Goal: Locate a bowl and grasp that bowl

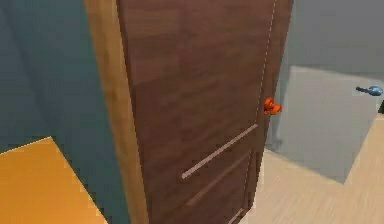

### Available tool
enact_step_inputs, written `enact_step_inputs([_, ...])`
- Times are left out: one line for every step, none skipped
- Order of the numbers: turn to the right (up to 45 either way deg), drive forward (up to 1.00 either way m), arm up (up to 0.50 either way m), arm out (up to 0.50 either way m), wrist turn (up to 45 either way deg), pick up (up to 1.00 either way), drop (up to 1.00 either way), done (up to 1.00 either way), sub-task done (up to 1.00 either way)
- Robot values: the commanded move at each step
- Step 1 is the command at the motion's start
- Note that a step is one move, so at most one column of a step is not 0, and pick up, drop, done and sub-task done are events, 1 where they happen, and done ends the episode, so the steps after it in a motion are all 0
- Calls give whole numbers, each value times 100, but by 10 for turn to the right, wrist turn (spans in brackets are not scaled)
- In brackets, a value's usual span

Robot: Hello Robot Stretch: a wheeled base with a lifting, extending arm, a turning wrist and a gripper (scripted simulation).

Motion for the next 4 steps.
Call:
enact_step_inputs([0, 25, 0, 0, 0, 0, 0, 0, 0])
enact_step_inputs([420, 0, 0, 0, 0, 0, 0, 0, 0])
enact_step_inputs([0, 30, 0, 0, 0, 0, 0, 0, 0])
enact_step_inputs([450, 0, 0, 0, 0, 0, 0, 0, 0])
